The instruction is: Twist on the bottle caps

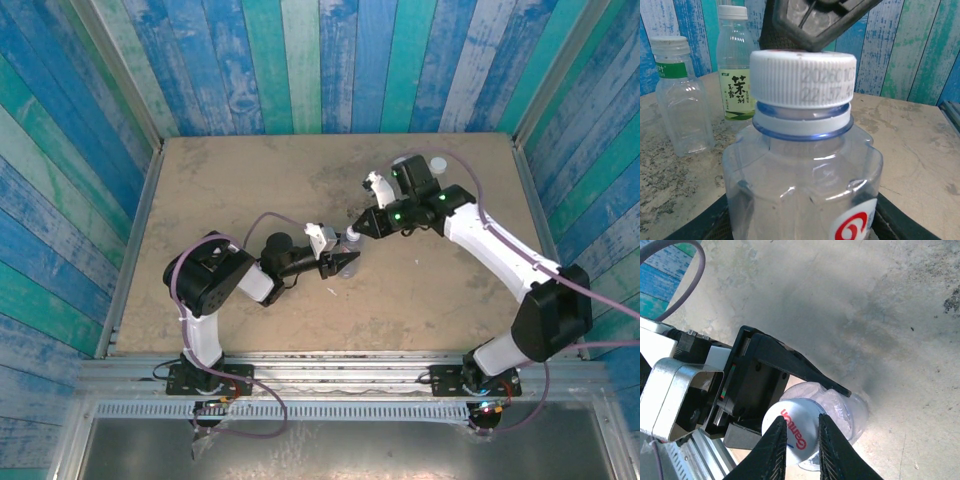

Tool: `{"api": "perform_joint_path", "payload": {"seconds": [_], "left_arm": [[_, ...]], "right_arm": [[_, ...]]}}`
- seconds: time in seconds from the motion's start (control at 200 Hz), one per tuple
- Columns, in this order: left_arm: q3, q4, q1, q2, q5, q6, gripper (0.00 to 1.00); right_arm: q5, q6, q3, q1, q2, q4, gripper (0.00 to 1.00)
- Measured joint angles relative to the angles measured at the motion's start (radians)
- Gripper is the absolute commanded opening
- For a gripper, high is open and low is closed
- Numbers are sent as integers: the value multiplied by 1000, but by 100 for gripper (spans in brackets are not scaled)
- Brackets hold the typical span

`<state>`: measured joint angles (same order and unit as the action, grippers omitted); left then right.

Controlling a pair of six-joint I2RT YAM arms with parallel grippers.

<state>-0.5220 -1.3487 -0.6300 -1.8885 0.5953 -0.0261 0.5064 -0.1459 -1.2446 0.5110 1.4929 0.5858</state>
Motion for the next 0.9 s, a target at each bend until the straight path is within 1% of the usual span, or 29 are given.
{"api": "perform_joint_path", "payload": {"seconds": [0.135, 0.23, 0.336, 0.401, 0.426, 0.461, 0.516, 0.616, 0.736, 0.826, 0.902], "left_arm": [[0, 1, 0, 0, 0, -3, 50], [0, 2, 0, 0, -3, -10, 50], [2, 3, 0, 2, -7, -15, 50], [5, 8, 0, 6, -6, -14, 50], [7, 16, 0, 13, -6, -12, 51], [10, 29, 0, 23, -6, -8, 51], [19, 58, 0, 46, -5, 2, 51], [34, 128, 0, 97, 13, 28, 52], [51, 214, 0, 156, 57, 72, 52], [63, 266, 0, 192, 94, 107, 52], [69, 307, -1, 217, 122, 137, 52]], "right_arm": [[26, -13, 89, -3, -76, -22, 22], [63, -19, 151, 6, -135, -18, 26], [73, -6, 166, 13, -180, -15, 43], [63, 15, 166, 12, -207, -19, 64], [54, 31, 166, 12, -219, -21, 69], [40, 53, 166, 11, -233, -22, 75], [15, 98, 165, 12, -250, -21, 79], [-18, 220, 159, 16, -264, -2, 81], [-30, 446, 158, 46, -277, 52, 80], [-36, 587, 157, 96, -285, 101, 76], [-36, 673, 148, 134, -284, 142, 70]]}}
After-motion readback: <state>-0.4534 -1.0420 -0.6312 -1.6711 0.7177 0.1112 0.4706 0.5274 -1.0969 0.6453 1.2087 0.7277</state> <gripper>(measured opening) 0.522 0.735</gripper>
